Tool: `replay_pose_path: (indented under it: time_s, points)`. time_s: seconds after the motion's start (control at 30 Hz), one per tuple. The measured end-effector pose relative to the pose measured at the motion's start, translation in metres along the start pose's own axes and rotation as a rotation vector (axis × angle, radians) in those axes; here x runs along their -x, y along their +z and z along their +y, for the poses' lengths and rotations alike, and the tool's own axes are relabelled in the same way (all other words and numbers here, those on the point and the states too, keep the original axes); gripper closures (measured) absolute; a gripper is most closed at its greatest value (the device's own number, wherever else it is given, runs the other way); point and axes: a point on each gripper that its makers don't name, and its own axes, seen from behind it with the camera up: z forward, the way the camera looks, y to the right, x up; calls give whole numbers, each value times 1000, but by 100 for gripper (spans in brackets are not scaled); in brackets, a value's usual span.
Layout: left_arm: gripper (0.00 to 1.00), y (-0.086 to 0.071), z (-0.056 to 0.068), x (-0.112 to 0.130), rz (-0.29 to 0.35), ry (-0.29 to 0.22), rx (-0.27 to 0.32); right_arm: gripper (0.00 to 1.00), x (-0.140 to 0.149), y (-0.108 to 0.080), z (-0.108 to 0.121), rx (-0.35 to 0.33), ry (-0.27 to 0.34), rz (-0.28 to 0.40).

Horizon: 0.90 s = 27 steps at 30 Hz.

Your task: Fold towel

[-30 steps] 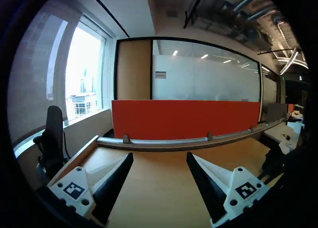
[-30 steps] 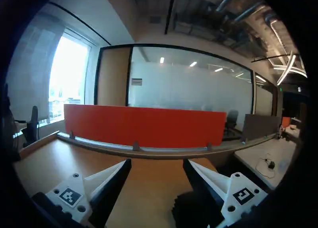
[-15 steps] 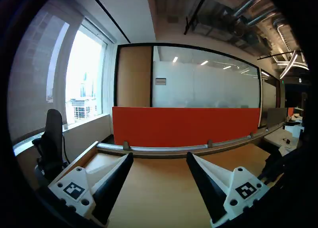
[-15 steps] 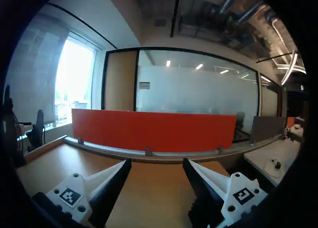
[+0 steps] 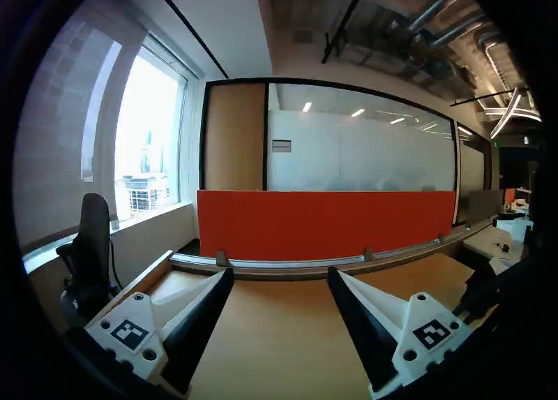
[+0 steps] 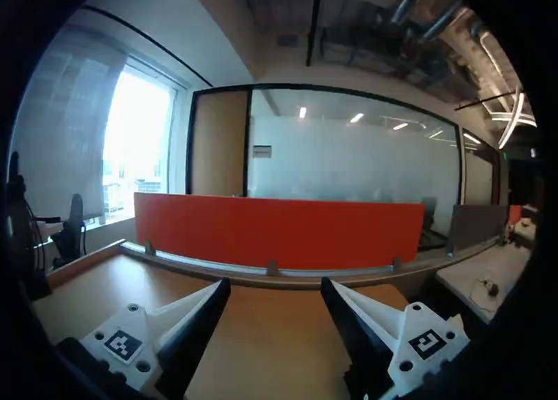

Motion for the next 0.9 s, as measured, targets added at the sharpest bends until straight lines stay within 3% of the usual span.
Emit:
replay_pose_path:
  time_s: [0.37, 0.9]
  points:
    - [1, 0, -2, 1, 9, -16, -1, 0, -3, 2, 1, 0, -6, -5]
    - [1, 4, 0, -4, 50, 18, 3, 0, -12, 1, -7, -17, 5, 0]
